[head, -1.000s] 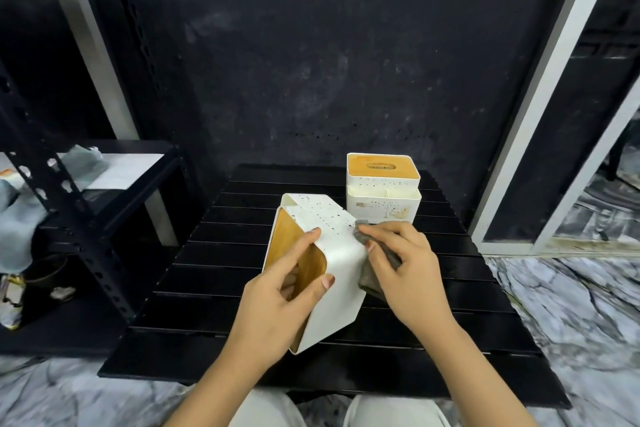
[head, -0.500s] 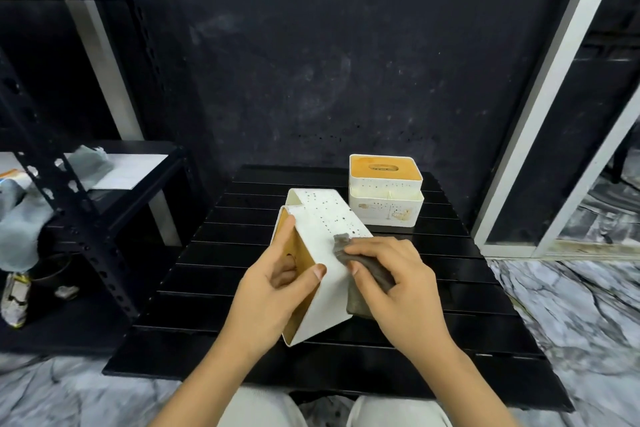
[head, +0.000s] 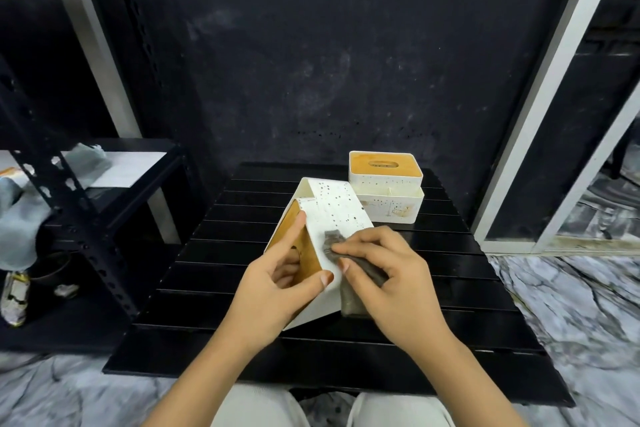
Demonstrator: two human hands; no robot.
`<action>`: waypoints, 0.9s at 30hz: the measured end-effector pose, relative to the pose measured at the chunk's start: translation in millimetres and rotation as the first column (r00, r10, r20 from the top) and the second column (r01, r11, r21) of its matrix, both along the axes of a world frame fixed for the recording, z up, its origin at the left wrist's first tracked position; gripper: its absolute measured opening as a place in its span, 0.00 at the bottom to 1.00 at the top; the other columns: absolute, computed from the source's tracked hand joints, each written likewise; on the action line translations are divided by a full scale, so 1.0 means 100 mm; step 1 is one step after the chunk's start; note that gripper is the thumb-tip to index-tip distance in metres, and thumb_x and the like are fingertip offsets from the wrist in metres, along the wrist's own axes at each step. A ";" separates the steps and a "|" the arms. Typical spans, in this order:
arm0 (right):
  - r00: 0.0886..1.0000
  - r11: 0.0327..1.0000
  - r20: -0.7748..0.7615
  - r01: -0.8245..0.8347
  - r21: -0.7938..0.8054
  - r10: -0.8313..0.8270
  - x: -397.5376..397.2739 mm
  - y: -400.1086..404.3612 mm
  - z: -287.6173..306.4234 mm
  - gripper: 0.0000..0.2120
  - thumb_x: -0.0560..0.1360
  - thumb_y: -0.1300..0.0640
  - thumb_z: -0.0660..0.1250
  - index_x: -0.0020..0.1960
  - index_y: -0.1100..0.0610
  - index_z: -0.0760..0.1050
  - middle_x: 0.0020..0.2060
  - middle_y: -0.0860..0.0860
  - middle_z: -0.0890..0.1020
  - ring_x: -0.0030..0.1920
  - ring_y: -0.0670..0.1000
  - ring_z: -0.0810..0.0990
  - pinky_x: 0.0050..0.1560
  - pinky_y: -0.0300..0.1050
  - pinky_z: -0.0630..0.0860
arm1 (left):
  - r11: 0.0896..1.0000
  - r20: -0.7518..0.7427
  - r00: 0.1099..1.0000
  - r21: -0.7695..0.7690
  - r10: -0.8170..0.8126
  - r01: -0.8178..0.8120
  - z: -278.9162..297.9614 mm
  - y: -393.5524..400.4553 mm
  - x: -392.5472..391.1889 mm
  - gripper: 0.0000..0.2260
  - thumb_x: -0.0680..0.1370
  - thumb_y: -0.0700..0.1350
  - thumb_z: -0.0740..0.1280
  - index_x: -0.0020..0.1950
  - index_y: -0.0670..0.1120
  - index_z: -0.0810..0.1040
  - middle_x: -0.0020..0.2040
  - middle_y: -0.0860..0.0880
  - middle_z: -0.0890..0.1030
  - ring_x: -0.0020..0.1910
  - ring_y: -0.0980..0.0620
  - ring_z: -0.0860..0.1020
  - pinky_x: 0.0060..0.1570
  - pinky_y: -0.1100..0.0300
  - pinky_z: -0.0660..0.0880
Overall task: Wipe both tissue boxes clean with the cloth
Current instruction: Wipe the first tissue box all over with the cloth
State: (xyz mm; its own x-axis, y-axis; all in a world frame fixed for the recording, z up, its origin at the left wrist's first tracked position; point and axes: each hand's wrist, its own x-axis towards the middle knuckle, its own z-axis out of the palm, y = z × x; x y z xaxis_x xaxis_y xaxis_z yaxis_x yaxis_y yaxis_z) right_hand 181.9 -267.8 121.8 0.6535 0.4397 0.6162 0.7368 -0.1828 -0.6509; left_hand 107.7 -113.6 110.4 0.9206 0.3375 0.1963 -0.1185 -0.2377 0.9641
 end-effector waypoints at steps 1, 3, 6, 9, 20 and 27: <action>0.999 0.999 0.014 -0.037 0.000 0.037 -0.03 0.02 0.02 0.11 0.71 0.49 0.64 0.51 0.46 0.81 0.46 0.39 0.77 0.52 0.44 0.75 0.54 0.36 0.72 | 1.000 0.003 1.000 -0.009 -0.010 0.010 0.00 0.01 0.00 0.36 0.59 0.57 0.75 0.64 0.74 0.65 0.55 0.50 0.81 0.55 0.54 0.80 0.59 0.58 0.75; 0.997 0.997 0.014 -0.076 -0.007 0.076 -0.03 0.02 0.03 0.11 0.71 0.50 0.64 0.51 0.46 0.81 0.46 0.40 0.77 0.52 0.43 0.75 0.54 0.34 0.71 | 1.000 0.012 1.000 -0.020 -0.015 0.015 -0.01 0.01 0.00 0.36 0.59 0.57 0.75 0.64 0.72 0.66 0.54 0.50 0.82 0.55 0.54 0.80 0.59 0.57 0.75; 0.999 1.000 -0.033 0.000 -0.002 0.000 0.09 -0.04 0.01 0.09 0.71 0.52 0.66 0.50 0.47 0.81 0.46 0.40 0.78 0.52 0.43 0.75 0.54 0.36 0.72 | 0.999 0.019 1.000 -0.027 0.018 -0.018 -0.01 0.00 -0.01 0.35 0.57 0.57 0.76 0.60 0.76 0.67 0.54 0.48 0.81 0.54 0.53 0.80 0.58 0.60 0.75; 0.996 0.997 -0.052 0.076 0.017 -0.075 0.12 -0.08 -0.03 0.09 0.70 0.54 0.67 0.49 0.47 0.82 0.46 0.40 0.78 0.52 0.44 0.76 0.55 0.39 0.72 | 0.999 0.022 0.999 -0.021 0.041 -0.041 0.00 -0.01 0.02 0.35 0.57 0.57 0.76 0.59 0.77 0.66 0.53 0.49 0.80 0.53 0.54 0.80 0.56 0.63 0.75; 0.997 0.999 -0.075 0.029 -0.037 -0.032 0.15 -0.03 0.03 0.08 0.71 0.55 0.68 0.49 0.48 0.82 0.46 0.40 0.78 0.52 0.43 0.75 0.54 0.33 0.70 | 0.999 0.050 0.998 -0.017 0.043 -0.042 0.00 -0.04 -0.01 0.36 0.62 0.50 0.77 0.61 0.75 0.65 0.53 0.47 0.80 0.51 0.53 0.80 0.56 0.60 0.76; 0.978 0.992 -0.168 0.126 0.002 -0.124 0.31 -0.21 -0.09 0.10 0.71 0.62 0.70 0.49 0.49 0.82 0.47 0.41 0.79 0.52 0.41 0.76 0.54 0.28 0.70 | 0.999 0.035 0.999 0.024 0.031 -0.032 -0.04 -0.03 0.00 0.41 0.58 0.58 0.75 0.64 0.79 0.58 0.56 0.48 0.76 0.54 0.51 0.78 0.58 0.61 0.75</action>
State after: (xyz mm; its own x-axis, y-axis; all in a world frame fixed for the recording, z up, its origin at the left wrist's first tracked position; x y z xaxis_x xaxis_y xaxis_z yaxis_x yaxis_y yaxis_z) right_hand 212.7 -288.7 113.2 0.7971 0.3405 0.4988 0.5892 -0.2574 -0.7659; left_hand 107.8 -116.6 106.2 0.9020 0.3610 0.2367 -0.1441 -0.2651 0.9534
